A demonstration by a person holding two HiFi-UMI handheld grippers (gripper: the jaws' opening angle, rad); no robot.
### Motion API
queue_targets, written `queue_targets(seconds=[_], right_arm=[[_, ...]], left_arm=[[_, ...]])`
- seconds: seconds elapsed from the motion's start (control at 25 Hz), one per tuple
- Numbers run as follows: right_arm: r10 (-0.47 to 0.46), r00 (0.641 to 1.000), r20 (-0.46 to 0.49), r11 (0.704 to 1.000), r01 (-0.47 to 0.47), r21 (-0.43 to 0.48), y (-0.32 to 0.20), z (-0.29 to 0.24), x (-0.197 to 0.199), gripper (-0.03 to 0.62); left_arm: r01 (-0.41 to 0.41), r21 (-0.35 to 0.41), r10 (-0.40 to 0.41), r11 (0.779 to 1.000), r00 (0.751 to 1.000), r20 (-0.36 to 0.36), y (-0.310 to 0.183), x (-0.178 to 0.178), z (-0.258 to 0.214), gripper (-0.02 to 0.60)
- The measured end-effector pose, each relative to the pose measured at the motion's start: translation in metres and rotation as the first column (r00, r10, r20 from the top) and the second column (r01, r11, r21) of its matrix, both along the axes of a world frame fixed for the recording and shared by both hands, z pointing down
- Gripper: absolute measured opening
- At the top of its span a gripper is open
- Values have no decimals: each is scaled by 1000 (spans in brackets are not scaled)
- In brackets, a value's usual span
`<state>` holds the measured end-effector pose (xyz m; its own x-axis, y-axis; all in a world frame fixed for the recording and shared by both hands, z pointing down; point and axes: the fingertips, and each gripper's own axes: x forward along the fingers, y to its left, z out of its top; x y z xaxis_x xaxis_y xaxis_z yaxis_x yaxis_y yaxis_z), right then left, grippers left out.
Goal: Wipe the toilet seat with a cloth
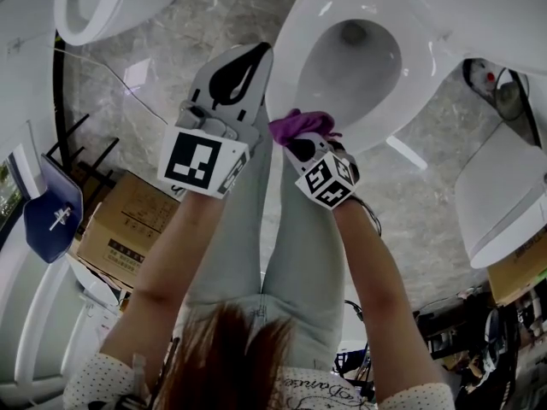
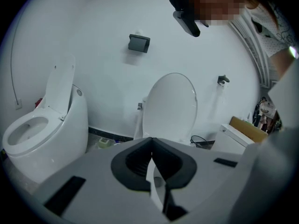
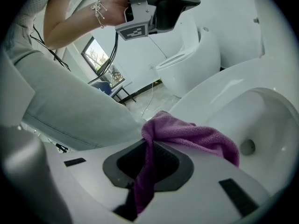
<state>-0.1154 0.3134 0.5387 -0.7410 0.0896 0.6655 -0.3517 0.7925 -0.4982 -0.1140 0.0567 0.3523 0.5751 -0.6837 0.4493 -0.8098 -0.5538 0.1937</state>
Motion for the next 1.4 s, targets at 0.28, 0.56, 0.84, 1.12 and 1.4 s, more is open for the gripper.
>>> queue_targets(seconds=[0.28, 0.56, 0.84, 1.12, 1.4], right_arm=[[71, 997, 17, 997, -71, -13, -15, 0, -9, 49], [103, 994, 36, 994, -102, -25, -28, -3, -17, 49], [120, 992, 40, 992, -119, -39, -37, -4, -23, 49], [138, 989, 50, 990, -136, -40, -49, -6, -30, 48], [209, 976, 55, 978, -208, -21, -74, -9, -35, 48]], left_arm=[[2, 2, -2, 1000, 1000, 4, -9, -4, 0, 3], [0, -2, 0, 1000, 1000, 7, -16, -10, -3, 3], [11, -4, -11, 1000, 1000, 5, -26, -15, 0, 3], [-14, 2, 14, 1000, 1000, -8, -44, -12, 1, 3], [-46, -15, 45, 999, 999, -12, -62, -16, 8, 3]])
